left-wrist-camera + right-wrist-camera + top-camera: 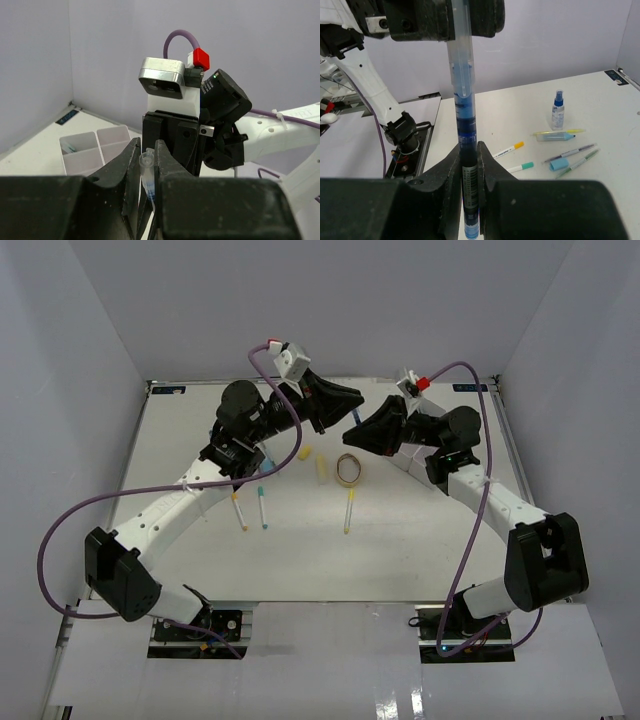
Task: Sort the stationery into containers
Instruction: Close the pen cap on the pen.
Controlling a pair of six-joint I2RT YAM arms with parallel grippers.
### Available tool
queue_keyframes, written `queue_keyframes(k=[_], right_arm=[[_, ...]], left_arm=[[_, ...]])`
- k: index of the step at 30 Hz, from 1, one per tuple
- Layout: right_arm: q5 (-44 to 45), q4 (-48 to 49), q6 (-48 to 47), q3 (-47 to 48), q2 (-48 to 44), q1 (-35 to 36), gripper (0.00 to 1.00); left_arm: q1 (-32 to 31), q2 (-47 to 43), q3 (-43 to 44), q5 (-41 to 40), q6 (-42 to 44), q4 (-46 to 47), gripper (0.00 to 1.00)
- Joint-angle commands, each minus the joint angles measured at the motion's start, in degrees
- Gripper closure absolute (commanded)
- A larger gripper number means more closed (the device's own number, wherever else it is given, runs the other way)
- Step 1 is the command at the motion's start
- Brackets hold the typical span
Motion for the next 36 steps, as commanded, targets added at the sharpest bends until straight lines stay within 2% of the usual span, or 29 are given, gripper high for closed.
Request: queue_keyframes(k=[1,6,15,36], right_arm=[[13.9,14.3,2.9,0.8,-7.2,0.6,0.92],[13.8,15.3,2.9,-5.0,-8.2,0.6,0.92],[13.8,16.1,3.1,-9.4,-8.8,0.6,0.92],[13.7,16.8,3.4,-14.2,-9.1,0.6,0.92]], left_arm=[[-4.7,6.9,-1.1,11.8,2.9,-32.7,1.0],[-4.7,6.3,1.4,10.0,3.4,-34.0,0.97],[-4.7,4.6,2.4,6.3,4.1,-34.1,0.99],[-4.7,-0.4,0.6,2.3,4.3,-27.5,1.0]])
